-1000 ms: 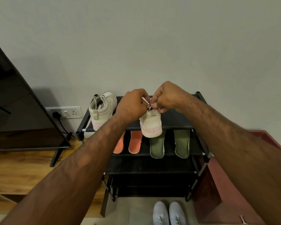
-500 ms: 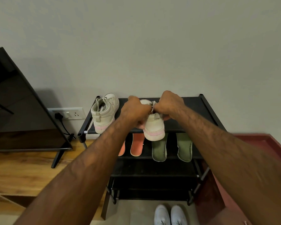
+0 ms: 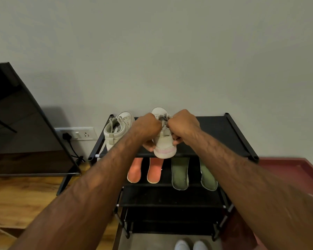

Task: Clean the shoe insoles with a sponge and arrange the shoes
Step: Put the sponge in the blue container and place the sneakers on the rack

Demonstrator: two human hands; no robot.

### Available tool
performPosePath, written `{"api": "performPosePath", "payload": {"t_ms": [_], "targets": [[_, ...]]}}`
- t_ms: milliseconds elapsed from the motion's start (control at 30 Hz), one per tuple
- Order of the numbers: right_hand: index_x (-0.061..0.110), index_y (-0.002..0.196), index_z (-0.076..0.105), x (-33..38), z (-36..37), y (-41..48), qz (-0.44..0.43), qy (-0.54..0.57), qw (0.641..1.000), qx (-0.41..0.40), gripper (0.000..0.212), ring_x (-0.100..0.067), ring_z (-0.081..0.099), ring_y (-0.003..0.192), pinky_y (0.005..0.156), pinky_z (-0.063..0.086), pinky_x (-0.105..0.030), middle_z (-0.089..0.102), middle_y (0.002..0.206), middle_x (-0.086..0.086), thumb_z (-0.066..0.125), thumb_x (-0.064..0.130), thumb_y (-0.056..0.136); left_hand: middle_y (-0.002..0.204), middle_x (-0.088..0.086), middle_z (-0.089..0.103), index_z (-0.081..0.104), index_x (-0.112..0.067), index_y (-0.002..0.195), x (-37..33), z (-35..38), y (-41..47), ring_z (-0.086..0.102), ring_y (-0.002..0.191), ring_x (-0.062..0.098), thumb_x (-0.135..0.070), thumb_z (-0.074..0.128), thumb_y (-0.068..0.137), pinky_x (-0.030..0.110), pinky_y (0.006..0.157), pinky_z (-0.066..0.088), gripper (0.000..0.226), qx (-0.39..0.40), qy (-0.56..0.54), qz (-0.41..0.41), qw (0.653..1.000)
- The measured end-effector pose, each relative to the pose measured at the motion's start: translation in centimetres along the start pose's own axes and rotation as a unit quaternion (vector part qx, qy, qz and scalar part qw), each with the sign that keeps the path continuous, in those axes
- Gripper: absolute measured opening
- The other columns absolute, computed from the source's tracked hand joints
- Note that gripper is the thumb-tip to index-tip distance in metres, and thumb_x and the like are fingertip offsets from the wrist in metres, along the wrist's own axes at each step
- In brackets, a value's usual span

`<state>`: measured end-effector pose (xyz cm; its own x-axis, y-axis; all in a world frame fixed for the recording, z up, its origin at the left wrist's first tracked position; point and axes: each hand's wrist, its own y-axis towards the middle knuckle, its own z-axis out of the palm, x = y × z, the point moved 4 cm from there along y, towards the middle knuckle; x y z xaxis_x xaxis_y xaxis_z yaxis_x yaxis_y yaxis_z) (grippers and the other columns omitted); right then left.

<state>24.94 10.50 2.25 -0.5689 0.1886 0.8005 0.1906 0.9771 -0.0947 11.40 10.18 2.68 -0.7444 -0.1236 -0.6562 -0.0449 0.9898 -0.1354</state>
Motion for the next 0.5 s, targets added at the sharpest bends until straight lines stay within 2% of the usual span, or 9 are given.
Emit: {"api": "performPosePath", "payload": {"t_ms": [133,200,300,333,433,500], "targets": [[0.001,0.094,0.067,1.2,1.8,0.6,0.0,0.016,1.0,-0.002,0.017,-0.028,0.069,0.043,0.048,0.061,-0.034,0.072,0.067,-0.014,0.051,0.007,0.091,0.093,0.024,0.072,0.056,0.001,0.112,0.4,-1.5,1.0,0.074,0.086,0.039,-0.021,0.043,0.106,0.051,0.081,0.063,0.027,0.02,0.044,-0.007,0.999],[0.002,0.094,0.066,1.1,2.8,1.0,0.005,0.015,1.0,0.001,0.016,-0.027,0.069,0.044,0.051,0.062,-0.036,0.073,0.068,-0.013,0.053,0.01,0.092,0.096,0.025,0.072,0.056,0.002,0.113,1.1,-1.4,1.7,0.075,0.086,0.04,-0.02,0.041,0.106,0.05,0.079,0.063,0.028,0.024,0.048,-0.014,0.998],[0.002,0.091,0.068,0.5,3.7,1.4,0.019,0.017,1.0,0.001,0.017,-0.026,0.071,0.046,0.053,0.063,-0.036,0.073,0.067,-0.012,0.054,0.012,0.092,0.09,0.02,0.071,0.057,0.005,0.118,2.0,-0.7,2.5,0.074,0.073,0.036,-0.023,0.041,0.107,0.038,0.059,0.063,0.035,0.035,0.046,-0.023,0.998],[0.002,0.09,0.068,0.4,3.7,1.7,0.024,0.021,0.999,0.0,0.017,-0.026,0.071,0.046,0.054,0.064,-0.036,0.073,0.066,-0.012,0.055,0.012,0.092,0.084,0.019,0.072,0.057,0.006,0.114,2.1,-0.7,2.6,0.074,0.069,0.036,-0.025,0.041,0.108,0.039,0.058,0.063,0.035,0.044,0.049,-0.03,0.997],[0.0,0.084,0.067,0.1,3.6,2.0,0.037,0.056,0.998,0.003,0.015,-0.024,0.069,0.047,0.052,0.064,-0.042,0.069,0.062,-0.011,0.056,0.008,0.091,0.075,0.023,0.073,0.056,0.004,0.106,1.8,-0.7,2.4,0.076,0.073,0.038,-0.025,0.043,0.108,0.05,0.073,0.065,0.031,0.072,0.054,-0.05,0.995],[0.0,0.086,0.067,0.0,3.6,2.1,0.041,0.076,0.996,0.02,0.013,-0.02,0.064,0.046,0.051,0.063,-0.043,0.067,0.063,-0.01,0.059,0.008,0.091,0.078,0.023,0.073,0.056,0.003,0.111,1.8,-0.7,2.3,0.076,0.072,0.038,-0.025,0.043,0.107,0.049,0.069,0.065,0.032,0.069,0.035,-0.053,0.996]]}}
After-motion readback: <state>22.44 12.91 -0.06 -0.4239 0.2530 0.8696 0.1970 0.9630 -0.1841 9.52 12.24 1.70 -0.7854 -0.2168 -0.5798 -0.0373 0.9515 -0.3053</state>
